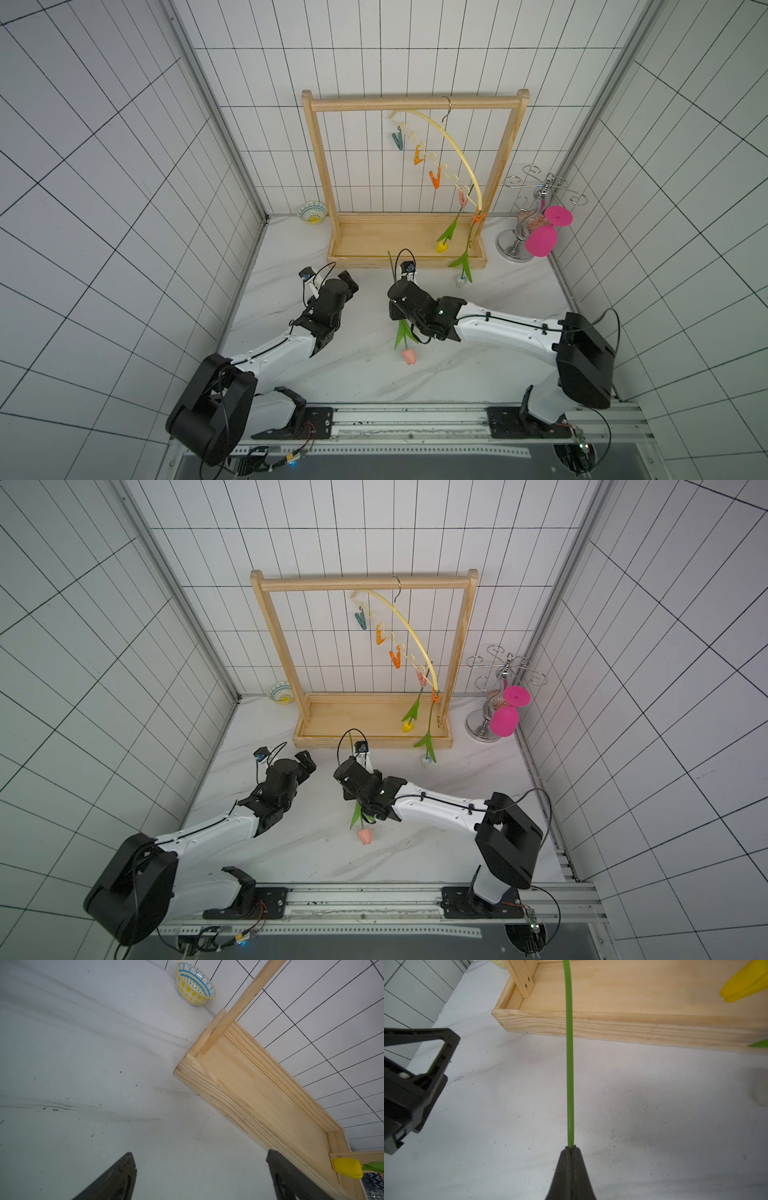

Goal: Dry the flowers on a clothes hanger
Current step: Pick up the flower at the center of the board.

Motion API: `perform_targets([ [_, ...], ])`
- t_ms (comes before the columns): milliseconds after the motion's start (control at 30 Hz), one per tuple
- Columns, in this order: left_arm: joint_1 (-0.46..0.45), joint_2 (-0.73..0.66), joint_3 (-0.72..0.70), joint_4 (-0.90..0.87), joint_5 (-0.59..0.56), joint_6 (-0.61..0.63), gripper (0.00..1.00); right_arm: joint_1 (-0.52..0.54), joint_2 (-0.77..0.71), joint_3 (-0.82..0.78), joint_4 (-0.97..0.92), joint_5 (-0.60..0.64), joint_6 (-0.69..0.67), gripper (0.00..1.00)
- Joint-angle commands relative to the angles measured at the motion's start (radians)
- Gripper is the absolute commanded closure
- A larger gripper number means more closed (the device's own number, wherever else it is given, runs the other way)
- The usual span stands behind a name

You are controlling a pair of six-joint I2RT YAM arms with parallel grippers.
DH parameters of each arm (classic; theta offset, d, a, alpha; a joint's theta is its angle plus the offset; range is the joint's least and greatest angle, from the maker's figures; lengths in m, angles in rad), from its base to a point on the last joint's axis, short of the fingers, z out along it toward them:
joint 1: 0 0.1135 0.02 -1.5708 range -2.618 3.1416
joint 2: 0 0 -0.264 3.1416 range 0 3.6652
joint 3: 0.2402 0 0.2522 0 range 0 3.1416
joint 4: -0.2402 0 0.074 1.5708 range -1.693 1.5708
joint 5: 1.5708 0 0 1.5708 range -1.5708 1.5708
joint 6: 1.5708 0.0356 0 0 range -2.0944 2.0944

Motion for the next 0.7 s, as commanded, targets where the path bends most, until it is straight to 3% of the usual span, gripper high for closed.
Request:
perform_targets([
  [0,0.003,-0.009,-0.011,0.001,-0.004,0.011,0.01,-0.01,-0.056,-0.087,0.105,0.057,-0.12,1.0],
  [333,0.003,-0.022,-0.028,0.046,0.022,0.032,0.01,-0.027,-0.149,-0.135,0.203,0.101,-0.201,1.0],
  [467,0.003,-0.029,-0.049,0.142,0.154,0.109,0.01,-0.105,-0.124,-0.084,0.267,0.173,-0.252,1.0],
  [667,0.003,-0.029,-0.074,0.281,0.312,0.196,0.01,-0.261,-0.065,0.063,0.145,0.063,-0.19,1.0],
])
